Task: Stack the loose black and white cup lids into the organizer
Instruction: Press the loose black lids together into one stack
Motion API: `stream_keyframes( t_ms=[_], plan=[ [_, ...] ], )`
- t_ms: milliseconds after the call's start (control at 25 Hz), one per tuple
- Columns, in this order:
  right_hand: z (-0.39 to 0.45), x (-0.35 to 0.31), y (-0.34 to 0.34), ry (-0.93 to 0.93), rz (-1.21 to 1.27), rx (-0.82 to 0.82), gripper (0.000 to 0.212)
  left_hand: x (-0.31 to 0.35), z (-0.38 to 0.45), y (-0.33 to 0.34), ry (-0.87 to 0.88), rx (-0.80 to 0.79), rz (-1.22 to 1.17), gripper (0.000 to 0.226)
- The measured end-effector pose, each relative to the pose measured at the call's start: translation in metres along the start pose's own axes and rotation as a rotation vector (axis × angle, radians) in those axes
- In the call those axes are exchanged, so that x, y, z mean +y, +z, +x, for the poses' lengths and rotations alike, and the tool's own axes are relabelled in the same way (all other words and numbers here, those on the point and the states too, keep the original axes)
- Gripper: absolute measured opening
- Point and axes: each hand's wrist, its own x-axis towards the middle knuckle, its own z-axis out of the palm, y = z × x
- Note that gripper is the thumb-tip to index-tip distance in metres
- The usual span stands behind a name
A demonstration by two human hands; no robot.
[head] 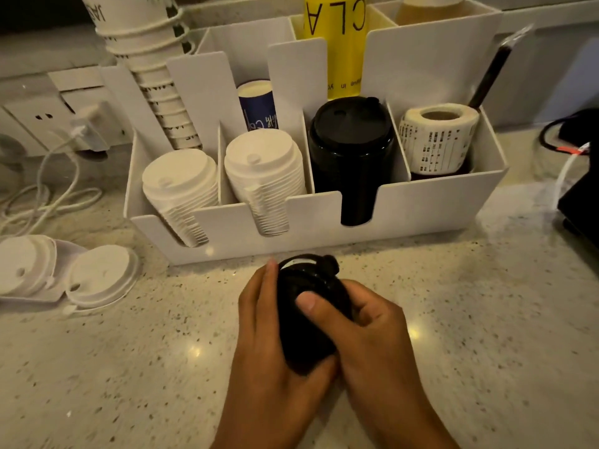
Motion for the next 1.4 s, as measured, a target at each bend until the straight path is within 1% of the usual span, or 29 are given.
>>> stream_keyframes(
  t_ms=[40, 120, 200, 360, 600, 720, 840, 920, 1160, 1400],
  plan=[
    [-0.001, 0.001, 0.003, -0.015, -0.053, -0.012, 0.024, -0.001, 0.001, -0.001, -0.026, 0.032, -0.010, 0.112],
    [-0.001, 0.006, 0.007, -0.042, -0.157, -0.061, 0.034, -0.003, 0.003, -0.003, -0.068, 0.073, -0.012, 0.106],
    [-0.001, 0.006, 0.010, -0.055, -0.206, -0.081, 0.040, -0.004, 0.004, -0.005, -0.094, 0.078, 0.010, 0.104],
    [0.000, 0.005, 0.010, -0.042, -0.198, -0.059, 0.037, -0.005, 0.004, -0.004, -0.071, 0.045, 0.092, 0.103],
    [0.001, 0.005, 0.011, -0.061, -0.164, -0.047, 0.037, -0.002, 0.007, -0.005, -0.123, 0.014, -0.020, 0.106],
    [0.001, 0.004, 0.014, -0.059, -0.166, -0.056, 0.035, -0.004, 0.005, -0.006, -0.110, 0.011, 0.005, 0.102],
    [0.000, 0.007, 0.012, -0.097, -0.176, -0.058, 0.035, -0.005, 0.005, -0.007, -0.081, 0.015, 0.020, 0.100],
    [-0.002, 0.006, 0.011, -0.117, -0.173, -0.069, 0.034, -0.003, 0.005, -0.009, -0.092, 0.014, 0.002, 0.100],
    [-0.005, 0.005, 0.011, -0.101, -0.174, -0.057, 0.027, -0.004, 0.004, -0.008, -0.079, -0.004, 0.038, 0.099],
    [-0.008, 0.004, 0.011, -0.138, -0.172, -0.044, 0.030, -0.002, 0.004, -0.008, -0.073, -0.007, 0.042, 0.101]
  ],
)
